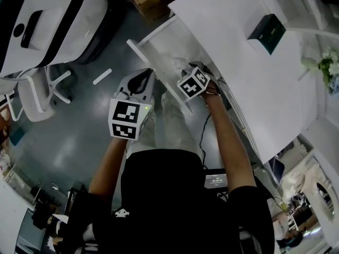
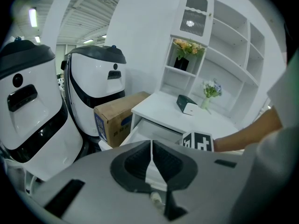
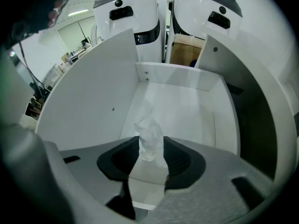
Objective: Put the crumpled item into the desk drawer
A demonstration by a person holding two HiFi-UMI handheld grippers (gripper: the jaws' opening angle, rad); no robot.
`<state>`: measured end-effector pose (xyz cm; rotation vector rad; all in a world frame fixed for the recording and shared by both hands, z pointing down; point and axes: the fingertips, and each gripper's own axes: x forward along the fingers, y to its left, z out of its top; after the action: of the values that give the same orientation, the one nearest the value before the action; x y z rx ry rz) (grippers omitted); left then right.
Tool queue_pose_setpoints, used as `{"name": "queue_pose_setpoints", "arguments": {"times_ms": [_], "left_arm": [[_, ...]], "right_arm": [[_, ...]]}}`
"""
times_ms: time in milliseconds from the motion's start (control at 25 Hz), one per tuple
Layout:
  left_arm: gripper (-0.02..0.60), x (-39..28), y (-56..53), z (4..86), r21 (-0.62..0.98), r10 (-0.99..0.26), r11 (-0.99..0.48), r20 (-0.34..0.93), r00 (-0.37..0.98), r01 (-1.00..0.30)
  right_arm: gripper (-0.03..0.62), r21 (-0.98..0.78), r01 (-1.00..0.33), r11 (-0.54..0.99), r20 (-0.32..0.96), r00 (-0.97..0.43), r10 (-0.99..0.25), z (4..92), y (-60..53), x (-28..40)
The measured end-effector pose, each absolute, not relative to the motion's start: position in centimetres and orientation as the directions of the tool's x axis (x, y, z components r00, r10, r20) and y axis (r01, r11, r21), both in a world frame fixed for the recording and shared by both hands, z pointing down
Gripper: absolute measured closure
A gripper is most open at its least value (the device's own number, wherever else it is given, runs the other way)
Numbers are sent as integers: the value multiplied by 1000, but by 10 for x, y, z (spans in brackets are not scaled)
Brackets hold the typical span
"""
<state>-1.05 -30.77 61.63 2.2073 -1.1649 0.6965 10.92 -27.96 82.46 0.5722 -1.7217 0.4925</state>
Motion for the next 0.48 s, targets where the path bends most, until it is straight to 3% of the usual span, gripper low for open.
{"name": "queue_pose_setpoints", "arguments": {"times_ms": [480], "left_arm": [[568,-10,-306,613,230,-565,-493,648,510,-839]], "right_arm": [[407,-74,-619,782,973,-216,-80,818,-270,104]]}}
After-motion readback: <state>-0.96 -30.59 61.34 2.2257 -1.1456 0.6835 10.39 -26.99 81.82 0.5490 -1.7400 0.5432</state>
